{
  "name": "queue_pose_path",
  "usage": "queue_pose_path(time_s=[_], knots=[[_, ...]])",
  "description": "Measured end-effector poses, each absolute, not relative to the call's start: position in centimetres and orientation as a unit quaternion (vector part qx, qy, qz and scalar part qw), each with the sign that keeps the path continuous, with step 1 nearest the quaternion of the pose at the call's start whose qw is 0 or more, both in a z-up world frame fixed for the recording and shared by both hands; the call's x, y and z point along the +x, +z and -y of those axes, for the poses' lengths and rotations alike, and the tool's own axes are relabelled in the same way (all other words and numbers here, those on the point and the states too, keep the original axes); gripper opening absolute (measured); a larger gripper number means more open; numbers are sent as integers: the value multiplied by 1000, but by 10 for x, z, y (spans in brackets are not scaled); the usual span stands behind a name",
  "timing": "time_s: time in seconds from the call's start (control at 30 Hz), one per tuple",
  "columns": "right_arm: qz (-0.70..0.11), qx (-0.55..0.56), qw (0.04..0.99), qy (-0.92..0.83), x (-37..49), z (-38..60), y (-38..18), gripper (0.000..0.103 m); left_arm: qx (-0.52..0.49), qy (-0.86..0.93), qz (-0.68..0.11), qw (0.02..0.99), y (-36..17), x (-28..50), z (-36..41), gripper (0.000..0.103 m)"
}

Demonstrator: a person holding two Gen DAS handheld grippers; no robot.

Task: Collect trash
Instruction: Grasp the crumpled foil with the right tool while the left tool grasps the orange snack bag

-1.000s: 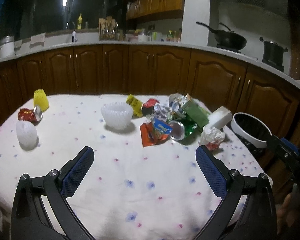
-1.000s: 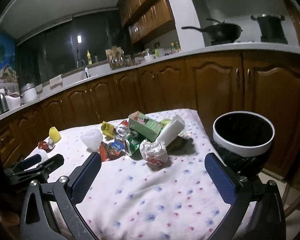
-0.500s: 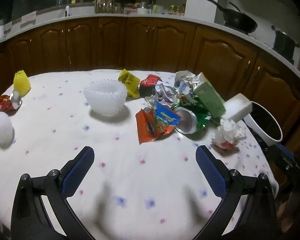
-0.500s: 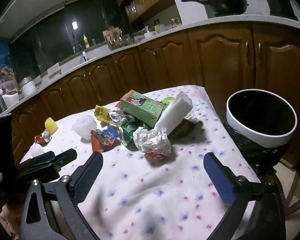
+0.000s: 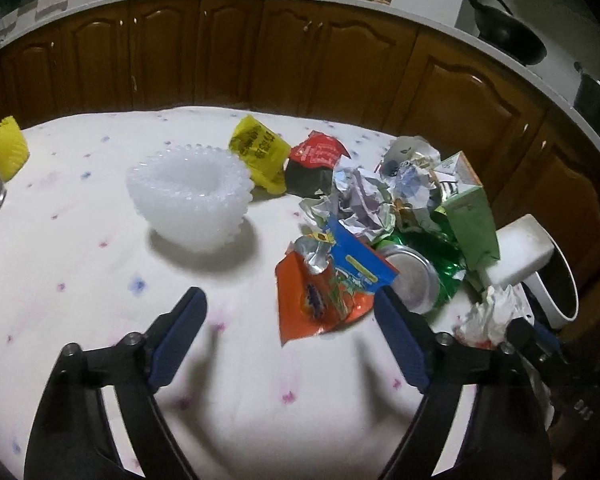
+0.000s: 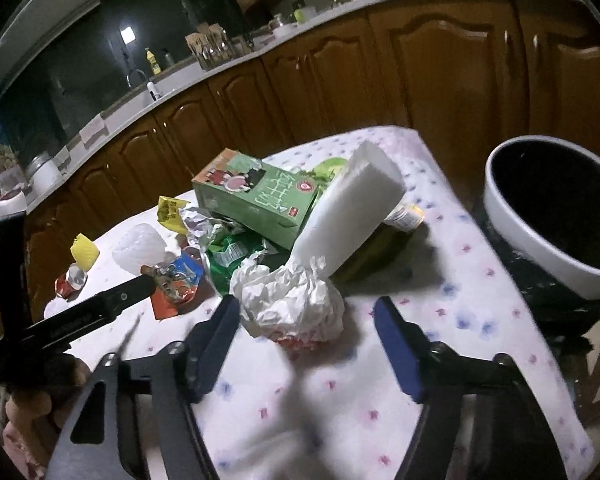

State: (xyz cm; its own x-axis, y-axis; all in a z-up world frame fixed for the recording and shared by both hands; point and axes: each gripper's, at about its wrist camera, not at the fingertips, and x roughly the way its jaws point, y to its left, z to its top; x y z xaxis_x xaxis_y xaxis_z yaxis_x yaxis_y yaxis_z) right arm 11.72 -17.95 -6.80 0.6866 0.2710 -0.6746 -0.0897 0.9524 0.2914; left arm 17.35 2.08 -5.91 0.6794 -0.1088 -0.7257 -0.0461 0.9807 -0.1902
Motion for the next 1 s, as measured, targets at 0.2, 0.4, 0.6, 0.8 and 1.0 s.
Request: queue_pose_path(time_s=[0.2, 0.4, 0.6, 0.8, 1.0], knots=[[-395, 130, 900, 128, 120, 178, -74, 40, -107, -52, -424, 898, -71, 184, -16, 20], [-389, 137, 898, 150, 104, 182, -66, 35, -98, -67, -410, 904, -62, 163, -13, 9], [-372, 146, 906, 140, 85, 199, -52, 35, -91, -91, -395, 910, -45, 137, -1, 8], [-351, 155, 916, 112, 72, 227, -37, 35, -77, -145, -375, 912, -22, 121, 37, 8], [-336, 165, 924, 76, 65, 263, -27, 35, -57, -200, -370, 905, -8, 120, 83, 8]])
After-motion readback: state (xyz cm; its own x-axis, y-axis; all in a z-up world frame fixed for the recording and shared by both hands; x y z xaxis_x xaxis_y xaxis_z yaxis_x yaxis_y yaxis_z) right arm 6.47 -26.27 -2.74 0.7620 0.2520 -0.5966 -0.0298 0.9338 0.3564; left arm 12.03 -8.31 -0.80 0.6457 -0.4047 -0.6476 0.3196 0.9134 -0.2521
